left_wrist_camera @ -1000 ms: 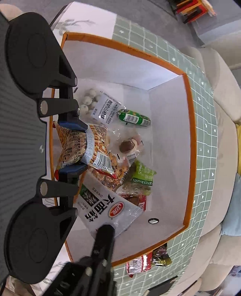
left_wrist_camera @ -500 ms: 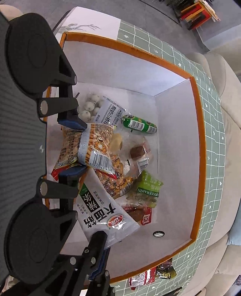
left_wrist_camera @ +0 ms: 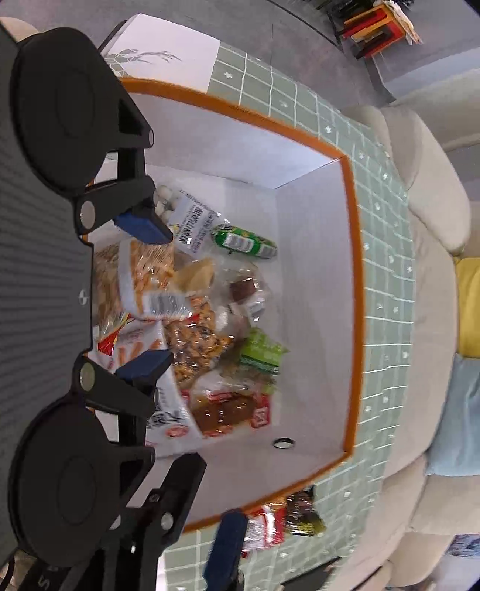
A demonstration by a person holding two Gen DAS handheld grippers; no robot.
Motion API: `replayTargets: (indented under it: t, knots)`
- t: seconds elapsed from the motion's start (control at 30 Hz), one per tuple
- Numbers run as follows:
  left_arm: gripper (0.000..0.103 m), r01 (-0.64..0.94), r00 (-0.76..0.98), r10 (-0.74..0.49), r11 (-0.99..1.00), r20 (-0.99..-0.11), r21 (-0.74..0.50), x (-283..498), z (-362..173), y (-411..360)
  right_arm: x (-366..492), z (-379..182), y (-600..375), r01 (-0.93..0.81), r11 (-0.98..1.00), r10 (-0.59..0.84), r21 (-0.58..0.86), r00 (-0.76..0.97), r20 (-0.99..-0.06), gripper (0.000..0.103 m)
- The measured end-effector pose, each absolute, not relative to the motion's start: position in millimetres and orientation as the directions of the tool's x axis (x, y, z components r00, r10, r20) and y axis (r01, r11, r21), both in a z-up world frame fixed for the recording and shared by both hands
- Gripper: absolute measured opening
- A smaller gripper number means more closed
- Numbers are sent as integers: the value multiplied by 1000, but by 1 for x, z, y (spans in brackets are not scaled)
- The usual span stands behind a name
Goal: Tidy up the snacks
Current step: 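Open left tool over the box while right tool releases the white noodle pack, then withdraw both tools from the box toward the remaining snacks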
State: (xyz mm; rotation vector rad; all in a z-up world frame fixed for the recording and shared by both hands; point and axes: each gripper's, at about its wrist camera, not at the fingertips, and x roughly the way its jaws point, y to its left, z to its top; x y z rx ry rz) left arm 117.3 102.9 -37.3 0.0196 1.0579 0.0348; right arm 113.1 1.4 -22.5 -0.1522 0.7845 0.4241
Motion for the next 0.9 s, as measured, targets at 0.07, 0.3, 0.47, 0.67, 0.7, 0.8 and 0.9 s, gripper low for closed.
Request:
replayTargets:
  t: [0.07,0.3,0.47,0.67,0.7,0.8,0.9]
  knots:
    - [83,-21,517,34,999,-855,27,115,-31,102,110,-16,-4,-410,912,303,9,659,-689,67]
    - [86,17,665,4,1000,-747,20,104,-5,88,98,5,-29,-326,945,248,-17,750,-614,92]
    - [86,31,757,-2,999,-654,34,97,10,71,90,13,-59,-189,981,135,-40,820,-556,99]
    - [86,76,803,-15,994,-596,78,90,17,42,88,12,-100,4,999,-23,-35,835,-550,99]
    - [86,79,805,-17,994,-593,79,90,18,39,87,12,-110,31,999,-31,-11,833,-552,99]
    - [85,98,802,-37,993,-596,70,92,19,26,85,10,-127,111,994,-90,2,821,-564,99]
    - [85,129,793,-75,991,-604,46,93,19,14,86,7,-142,147,989,-127,-11,814,-567,99]
